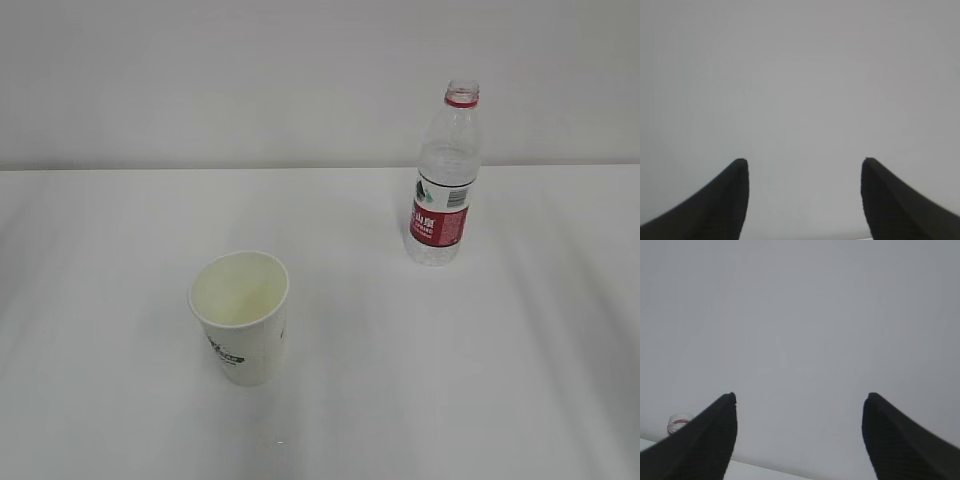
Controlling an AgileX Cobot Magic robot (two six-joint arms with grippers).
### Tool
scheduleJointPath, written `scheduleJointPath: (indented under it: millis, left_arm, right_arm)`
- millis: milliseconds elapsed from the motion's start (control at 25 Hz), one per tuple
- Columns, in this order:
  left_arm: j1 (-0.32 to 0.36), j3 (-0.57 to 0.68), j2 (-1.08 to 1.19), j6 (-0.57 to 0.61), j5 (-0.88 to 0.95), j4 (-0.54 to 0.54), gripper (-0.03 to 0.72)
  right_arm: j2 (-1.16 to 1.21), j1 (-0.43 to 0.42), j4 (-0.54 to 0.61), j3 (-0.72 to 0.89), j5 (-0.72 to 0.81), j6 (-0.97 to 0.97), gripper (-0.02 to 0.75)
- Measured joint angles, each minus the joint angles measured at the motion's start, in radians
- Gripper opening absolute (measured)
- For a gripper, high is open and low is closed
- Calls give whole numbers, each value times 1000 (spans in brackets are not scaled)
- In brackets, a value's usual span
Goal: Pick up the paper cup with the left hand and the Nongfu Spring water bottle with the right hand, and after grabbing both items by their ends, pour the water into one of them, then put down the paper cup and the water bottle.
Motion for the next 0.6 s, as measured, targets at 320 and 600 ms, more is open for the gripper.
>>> scheduleJointPath:
  millis: [320, 600]
  left_arm:
    - [28, 0, 134, 0, -22, 0, 515]
    - [28, 0, 255, 0, -56, 0, 515]
  right_arm:
    - [157, 0, -95, 0, -79, 114, 587]
    - [331, 0, -98, 0, -89, 170, 587]
